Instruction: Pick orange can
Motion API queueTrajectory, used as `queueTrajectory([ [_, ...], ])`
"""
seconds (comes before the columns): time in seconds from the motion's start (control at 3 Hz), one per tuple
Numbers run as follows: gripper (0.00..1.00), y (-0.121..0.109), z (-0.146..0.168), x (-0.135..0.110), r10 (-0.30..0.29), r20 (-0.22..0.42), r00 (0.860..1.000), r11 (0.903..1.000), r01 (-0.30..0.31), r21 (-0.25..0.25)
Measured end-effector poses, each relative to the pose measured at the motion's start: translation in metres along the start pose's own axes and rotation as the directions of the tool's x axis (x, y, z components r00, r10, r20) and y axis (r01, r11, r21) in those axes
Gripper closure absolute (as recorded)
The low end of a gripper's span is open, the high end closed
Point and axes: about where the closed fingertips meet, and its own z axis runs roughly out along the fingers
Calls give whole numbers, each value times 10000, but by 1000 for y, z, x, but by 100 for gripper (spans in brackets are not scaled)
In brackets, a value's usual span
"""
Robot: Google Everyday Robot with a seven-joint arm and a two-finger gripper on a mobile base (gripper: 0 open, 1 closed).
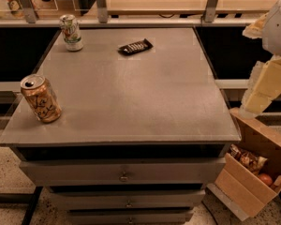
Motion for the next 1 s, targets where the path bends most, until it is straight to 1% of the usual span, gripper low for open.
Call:
queueTrajectory([
  [0.33,0,-11,15,-23,390,952,9947,9991,-406,147],
  [0.67,0,-26,36,-62,732,2284,9708,9971,-761,40],
  [1.0,0,-30,57,-100,897,3490,9328,9957,-762,-524],
])
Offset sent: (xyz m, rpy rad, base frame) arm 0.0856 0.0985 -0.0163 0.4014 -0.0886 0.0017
